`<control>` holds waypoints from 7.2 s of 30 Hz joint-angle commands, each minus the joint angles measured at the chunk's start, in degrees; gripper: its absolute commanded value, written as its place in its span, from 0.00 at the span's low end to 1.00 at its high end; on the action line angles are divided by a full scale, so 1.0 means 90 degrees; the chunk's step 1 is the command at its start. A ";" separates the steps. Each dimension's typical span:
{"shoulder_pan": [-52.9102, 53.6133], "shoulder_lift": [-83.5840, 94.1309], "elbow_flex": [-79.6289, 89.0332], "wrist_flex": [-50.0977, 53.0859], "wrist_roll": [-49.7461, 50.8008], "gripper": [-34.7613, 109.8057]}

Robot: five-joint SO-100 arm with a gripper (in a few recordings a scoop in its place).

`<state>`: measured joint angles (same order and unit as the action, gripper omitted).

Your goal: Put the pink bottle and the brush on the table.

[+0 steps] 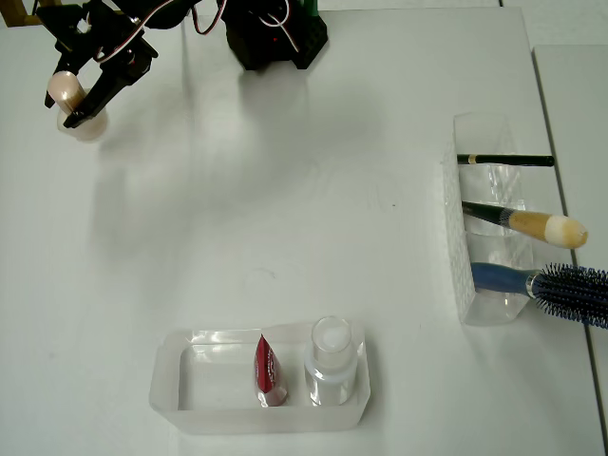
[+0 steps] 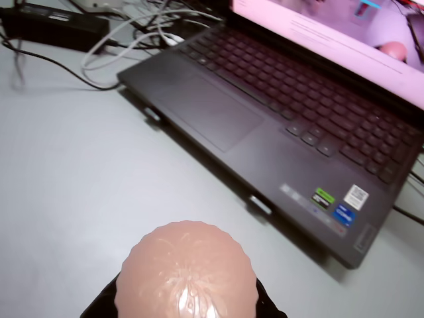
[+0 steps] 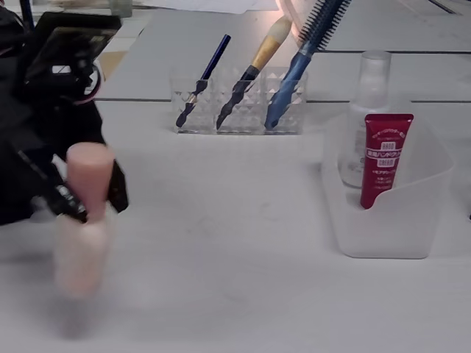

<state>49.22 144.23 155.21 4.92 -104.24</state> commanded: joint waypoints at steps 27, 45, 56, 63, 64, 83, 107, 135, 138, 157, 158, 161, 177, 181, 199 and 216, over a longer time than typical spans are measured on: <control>0.1201 -0.0635 0.0947 -0.2686 0.0938 0.24; 0.1387 -0.1904 0.1338 -0.3984 0.0996 0.24; 0.1416 -0.2402 0.1367 -0.4238 0.1201 0.24; 0.1416 -0.2666 0.1445 -0.4580 0.1230 0.24; 0.1416 -0.2695 0.1475 -0.4619 0.1201 0.24; 0.1416 -0.2529 0.1719 -0.4385 0.1123 0.42; 0.1426 -0.1934 0.1406 -0.3447 0.0645 0.68; 0.0967 -0.0195 -0.2812 0.2432 0.0146 0.65; 0.0615 -0.0137 -0.3223 0.2764 0.0215 0.65; -0.4473 -0.0986 -0.3779 0.3428 0.0215 0.64; -0.4678 -0.1035 -0.3779 0.3428 0.0215 0.63; -0.5205 -0.1201 -0.3779 0.3164 0.0234 0.63; -0.7061 -0.2383 -0.3838 0.1523 0.0156 0.60; -0.7393 -0.2734 -0.3838 0.1201 0.0156 0.59; -0.8896 -0.4814 -0.4697 -0.0410 0.0156 0.59; -0.9561 -0.6455 -0.5908 -0.0645 0.0156 0.56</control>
<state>-35.51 86.40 105.73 0.88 -102.04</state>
